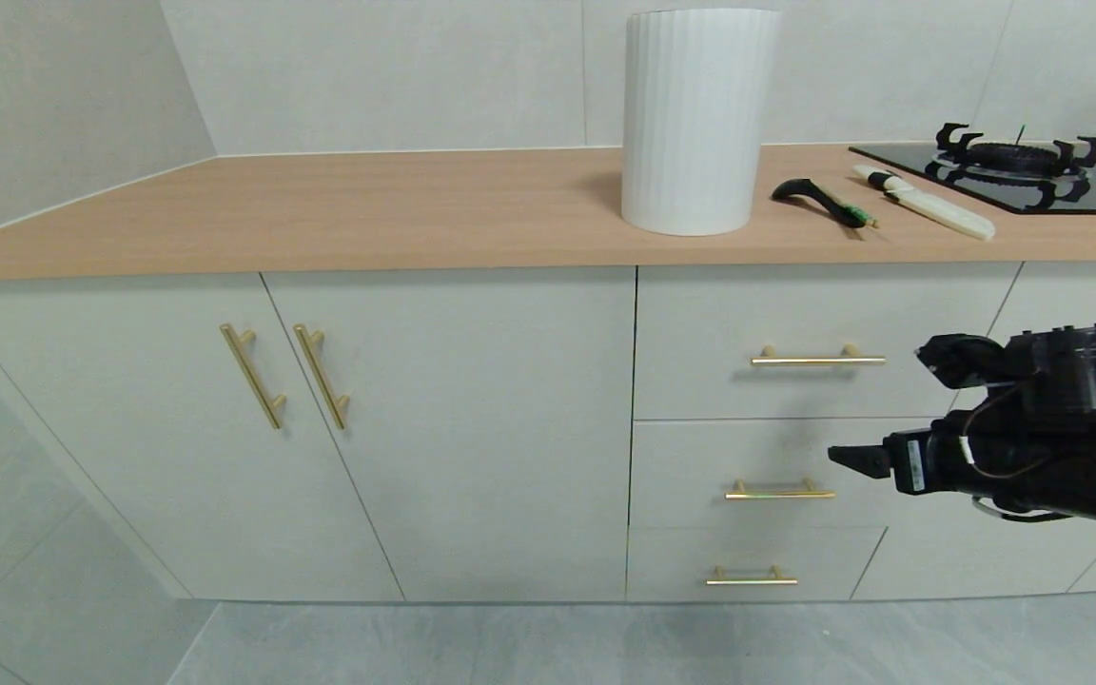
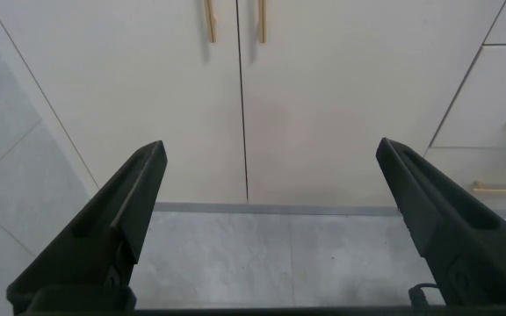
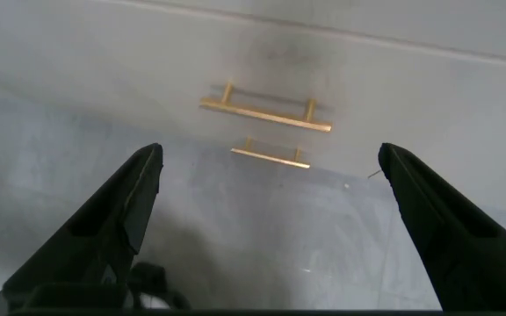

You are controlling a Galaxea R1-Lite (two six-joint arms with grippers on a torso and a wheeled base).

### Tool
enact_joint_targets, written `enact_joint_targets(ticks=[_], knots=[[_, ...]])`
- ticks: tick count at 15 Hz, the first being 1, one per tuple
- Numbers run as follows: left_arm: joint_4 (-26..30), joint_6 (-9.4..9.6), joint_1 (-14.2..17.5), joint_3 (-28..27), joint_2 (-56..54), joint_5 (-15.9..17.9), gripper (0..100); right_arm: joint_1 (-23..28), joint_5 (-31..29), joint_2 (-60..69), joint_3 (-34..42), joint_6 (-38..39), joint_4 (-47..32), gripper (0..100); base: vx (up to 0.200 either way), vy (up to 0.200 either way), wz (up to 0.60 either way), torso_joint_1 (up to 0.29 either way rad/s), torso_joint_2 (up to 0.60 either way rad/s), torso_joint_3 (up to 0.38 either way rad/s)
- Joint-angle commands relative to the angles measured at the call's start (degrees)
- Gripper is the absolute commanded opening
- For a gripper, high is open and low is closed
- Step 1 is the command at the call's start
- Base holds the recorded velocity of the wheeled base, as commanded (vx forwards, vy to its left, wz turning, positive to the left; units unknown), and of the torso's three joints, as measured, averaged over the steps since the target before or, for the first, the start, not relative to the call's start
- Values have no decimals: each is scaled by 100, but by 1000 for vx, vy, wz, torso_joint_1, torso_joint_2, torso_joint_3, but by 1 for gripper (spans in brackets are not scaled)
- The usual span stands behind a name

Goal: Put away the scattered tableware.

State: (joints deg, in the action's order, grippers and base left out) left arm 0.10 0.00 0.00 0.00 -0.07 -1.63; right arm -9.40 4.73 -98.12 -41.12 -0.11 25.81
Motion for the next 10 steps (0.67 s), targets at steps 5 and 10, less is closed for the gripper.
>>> enact_joint_targets(ticks=[5,10], knots=[[-1,0,0,0,7,-4,100,-141,-526,-1833,-476,2,847,100,0,0,0,0,0,0],[-1,0,0,0,7,-4,100,-176,-825,-2624,-687,55,1480,100,0,0,0,0,0,0]])
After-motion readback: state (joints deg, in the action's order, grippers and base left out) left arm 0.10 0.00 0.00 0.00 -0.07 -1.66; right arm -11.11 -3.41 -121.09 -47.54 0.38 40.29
